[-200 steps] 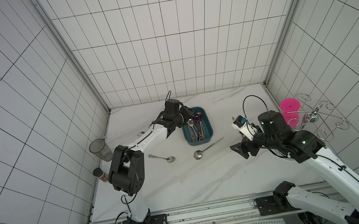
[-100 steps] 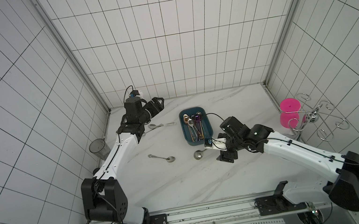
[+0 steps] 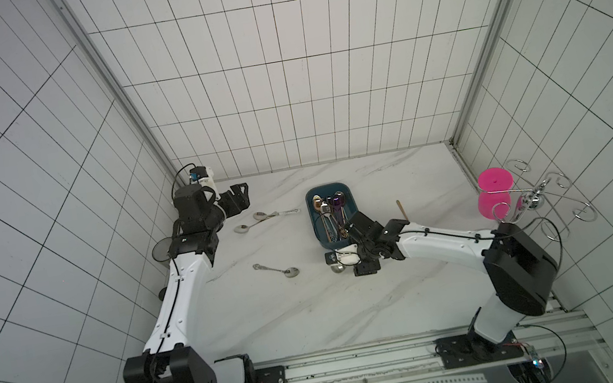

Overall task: Put the spoon into the storage box
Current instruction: Pick up the spoon from the center of the board.

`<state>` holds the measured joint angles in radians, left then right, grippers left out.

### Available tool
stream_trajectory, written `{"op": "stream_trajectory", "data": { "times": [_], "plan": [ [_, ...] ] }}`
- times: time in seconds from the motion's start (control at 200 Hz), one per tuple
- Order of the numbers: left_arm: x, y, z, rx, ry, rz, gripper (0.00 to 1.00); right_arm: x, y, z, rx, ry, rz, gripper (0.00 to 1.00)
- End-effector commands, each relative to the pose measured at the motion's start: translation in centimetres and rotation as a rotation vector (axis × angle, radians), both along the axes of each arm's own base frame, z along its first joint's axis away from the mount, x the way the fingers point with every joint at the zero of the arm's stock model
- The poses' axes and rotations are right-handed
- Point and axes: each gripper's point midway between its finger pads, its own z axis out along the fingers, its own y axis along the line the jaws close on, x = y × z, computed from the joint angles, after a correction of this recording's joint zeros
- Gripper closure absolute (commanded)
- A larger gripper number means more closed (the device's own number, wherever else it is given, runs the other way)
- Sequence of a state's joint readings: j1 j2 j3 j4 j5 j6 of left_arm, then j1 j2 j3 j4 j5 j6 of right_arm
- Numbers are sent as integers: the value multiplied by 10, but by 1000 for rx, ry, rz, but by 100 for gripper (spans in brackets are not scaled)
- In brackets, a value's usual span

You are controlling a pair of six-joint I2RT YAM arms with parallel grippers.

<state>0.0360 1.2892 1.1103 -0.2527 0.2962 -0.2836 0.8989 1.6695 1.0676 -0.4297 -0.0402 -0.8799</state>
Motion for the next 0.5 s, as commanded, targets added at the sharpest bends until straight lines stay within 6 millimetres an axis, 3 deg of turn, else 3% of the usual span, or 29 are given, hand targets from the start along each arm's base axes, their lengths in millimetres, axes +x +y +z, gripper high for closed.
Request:
{"op": "stream_trajectory", "data": {
  "times": [0.0,0.2,0.495],
  "plan": [
    [-7,-5,8,-14,-24,-36,13,14,21,3,18,-31,19,30],
    [-9,0,7,-25,-32,-22,13,16,22,-28,-59,48,20,32],
    [-8,3,5,-40,-30,-14,13,28,10,-29,-70,119,-14,32]
  ]
}}
